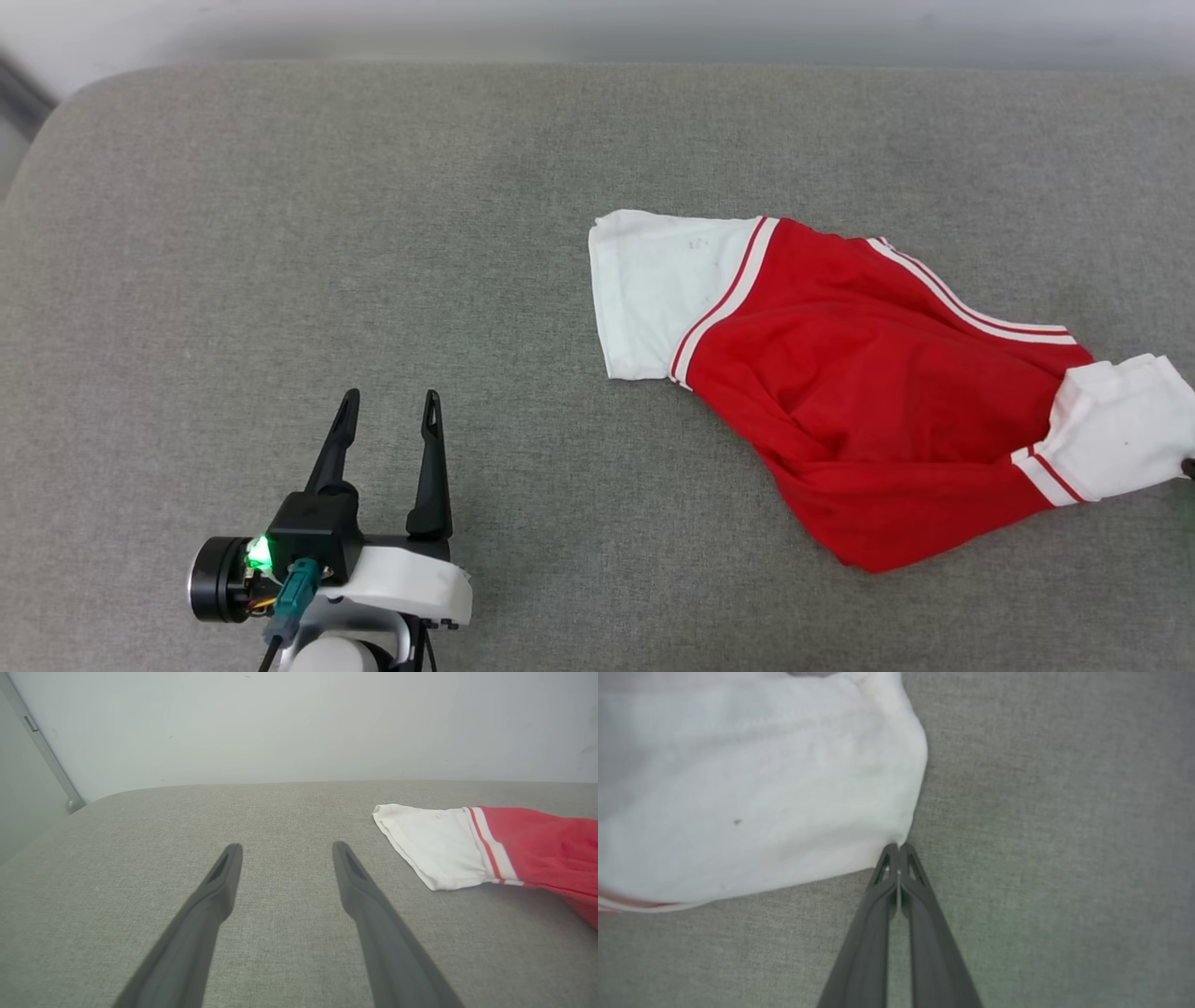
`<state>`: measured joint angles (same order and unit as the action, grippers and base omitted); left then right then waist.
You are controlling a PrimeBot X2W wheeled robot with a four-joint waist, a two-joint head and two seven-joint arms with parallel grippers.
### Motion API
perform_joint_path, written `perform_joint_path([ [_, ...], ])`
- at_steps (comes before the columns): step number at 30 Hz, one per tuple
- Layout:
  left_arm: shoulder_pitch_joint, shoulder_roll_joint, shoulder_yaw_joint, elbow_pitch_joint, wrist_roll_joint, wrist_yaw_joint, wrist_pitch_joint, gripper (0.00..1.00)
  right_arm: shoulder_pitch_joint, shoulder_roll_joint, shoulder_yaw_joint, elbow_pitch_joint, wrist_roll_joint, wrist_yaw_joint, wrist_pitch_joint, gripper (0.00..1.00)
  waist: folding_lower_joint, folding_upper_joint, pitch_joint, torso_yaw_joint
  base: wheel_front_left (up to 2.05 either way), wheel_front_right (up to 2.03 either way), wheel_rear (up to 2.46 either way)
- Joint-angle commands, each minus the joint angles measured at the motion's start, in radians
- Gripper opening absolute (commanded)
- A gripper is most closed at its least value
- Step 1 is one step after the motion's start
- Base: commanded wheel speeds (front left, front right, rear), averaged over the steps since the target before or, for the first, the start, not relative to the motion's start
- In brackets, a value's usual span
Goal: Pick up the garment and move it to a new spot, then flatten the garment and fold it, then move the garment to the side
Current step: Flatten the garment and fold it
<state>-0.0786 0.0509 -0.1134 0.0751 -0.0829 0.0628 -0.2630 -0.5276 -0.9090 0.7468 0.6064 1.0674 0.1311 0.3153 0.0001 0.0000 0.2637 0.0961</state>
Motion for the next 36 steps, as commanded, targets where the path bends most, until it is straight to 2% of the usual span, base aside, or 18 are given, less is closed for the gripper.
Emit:
perform_joint_path([
  [1, 0.007, -0.001, 0.000, 0.005, -0.003, 0.006, -0.003, 1.00, 0.037, 0.025, -0.004, 0.034, 0.003, -0.001, -0.001, 0.00, -0.0001, 0.0000, -0.008, 0.004, 0.00, 0.00, 0.00],
  [4, 0.015, -0.001, 0.007, 0.010, 0.000, 0.007, -0.003, 1.00, 0.044, 0.053, -0.025, 0.041, 0.000, -0.001, -0.035, 0.00, -0.0001, 0.0000, -0.025, -0.003, 0.00, 0.00, 0.00],
  [5, 0.018, -0.001, 0.010, 0.011, 0.003, 0.005, -0.003, 1.00, 0.038, 0.057, -0.035, 0.038, -0.008, -0.001, -0.057, 0.13, -0.0001, 0.0000, -0.034, -0.007, 0.00, 0.00, 0.00],
  [6, 0.024, -0.001, 0.012, 0.013, 0.006, 0.003, -0.003, 1.00, 0.033, 0.057, -0.041, 0.033, -0.020, -0.001, -0.074, 0.67, -0.0001, 0.0000, -0.042, -0.011, 0.00, 0.00, 0.00],
  [7, 0.029, -0.001, 0.012, 0.017, 0.009, 0.000, -0.003, 1.00, 0.029, 0.054, -0.048, 0.028, -0.037, -0.001, -0.099, 1.00, -0.0001, 0.0000, -0.051, -0.015, 0.00, 0.00, 0.00],
  [14, 0.020, 0.011, 0.041, 0.030, 0.029, -0.024, -0.003, 1.00, 0.013, 0.060, -0.141, -0.016, -0.192, -0.001, -0.324, 1.00, -0.0001, 0.0000, -0.109, -0.043, 0.00, 0.00, 0.00],
  [19, -0.022, 0.043, 0.064, 0.038, 0.042, -0.045, -0.003, 1.00, 0.021, 0.142, -0.294, -0.043, -0.356, -0.001, -0.510, 1.00, -0.0001, 0.0000, -0.128, -0.066, 0.00, 0.00, 0.00],
  [24, -0.103, 0.095, 0.072, 0.079, 0.057, -0.081, -0.003, 1.00, 0.083, 0.299, -0.520, -0.123, -0.583, -0.001, -0.577, 1.00, -0.0001, 0.0000, -0.127, -0.082, 0.00, 0.00, 0.00],
  [29, -0.215, 0.145, 0.060, 0.142, 0.070, -0.119, -0.003, 1.00, 0.212, 0.501, -0.745, -0.351, -0.812, -0.001, -0.580, 1.00, -0.0001, 0.0000, -0.111, -0.093, 0.00, 0.00, 0.00],
  [33, -0.331, 0.172, 0.029, 0.214, 0.065, -0.153, 0.024, 1.00, 0.312, 0.632, -0.816, -0.526, -0.930, -0.001, -0.580, 1.00, -0.0001, 0.0000, -0.090, -0.098, 0.00, 0.00, 0.00],
  [36, -0.435, 0.185, -0.004, 0.254, 0.045, -0.175, 0.070, 1.00, 0.358, 0.700, -0.846, -0.644, -0.979, -0.001, -0.580, 1.00, -0.0001, 0.0000, -0.068, -0.101, 0.00, 0.00, 0.00],
])
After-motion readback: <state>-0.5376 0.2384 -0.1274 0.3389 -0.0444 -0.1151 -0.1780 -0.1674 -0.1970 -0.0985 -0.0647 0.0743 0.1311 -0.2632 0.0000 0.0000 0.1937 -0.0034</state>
